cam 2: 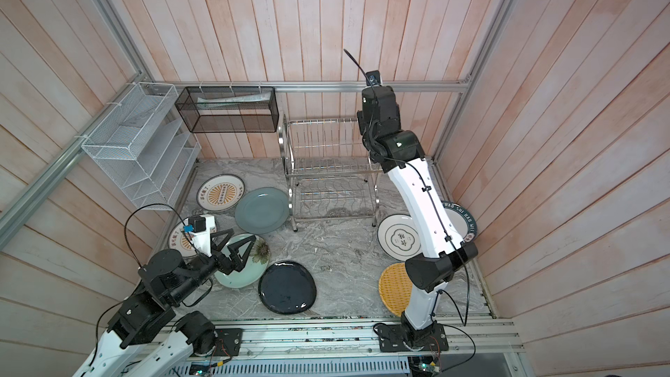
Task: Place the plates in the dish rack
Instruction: 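Lift the upright cream plate with the right gripper above the dish rack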
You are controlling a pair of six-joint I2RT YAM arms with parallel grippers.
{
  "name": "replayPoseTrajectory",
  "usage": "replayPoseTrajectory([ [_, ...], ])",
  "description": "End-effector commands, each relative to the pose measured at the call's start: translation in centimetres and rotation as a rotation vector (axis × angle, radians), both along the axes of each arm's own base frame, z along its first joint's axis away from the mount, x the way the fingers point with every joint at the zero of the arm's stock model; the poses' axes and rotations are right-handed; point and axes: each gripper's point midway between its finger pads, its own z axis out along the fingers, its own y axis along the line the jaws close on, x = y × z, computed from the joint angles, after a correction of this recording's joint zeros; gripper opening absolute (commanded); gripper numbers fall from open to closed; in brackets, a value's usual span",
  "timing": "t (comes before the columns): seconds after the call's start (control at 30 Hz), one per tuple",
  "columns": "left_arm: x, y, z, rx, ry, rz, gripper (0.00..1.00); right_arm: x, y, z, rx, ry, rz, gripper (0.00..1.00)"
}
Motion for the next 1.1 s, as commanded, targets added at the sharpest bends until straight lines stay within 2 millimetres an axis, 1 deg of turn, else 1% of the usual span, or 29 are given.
replayPoseTrajectory([
  [0.0,-0.1,0.3,-0.9,-0.004,0.013,0.011,1.0,-0.1,-0.1,3.2,0.06,-0.121,-0.013,0.0],
  [0.13,0.0,0.1,-1.2,0.009,0.028,0.01,1.0,0.4,0.3,2.2,0.048,-0.094,-0.004,0.0],
  [0.37,0.1,0.2,-1.2,0.013,0.025,0.012,1.0,0.9,0.8,0.5,0.038,-0.059,0.012,0.0],
  [0.57,0.1,0.1,-1.2,0.013,0.024,0.01,1.0,1.1,0.8,-0.8,0.033,-0.03,0.014,0.0],
  [0.83,0.2,0.2,-1.1,0.011,0.022,0.01,1.0,0.7,0.3,-1.8,0.031,0.0,0.024,0.0],
  [1.07,0.3,0.1,-1.2,0.011,0.026,0.006,1.0,-0.3,-0.7,-1.5,0.064,0.001,0.062,0.0],
])
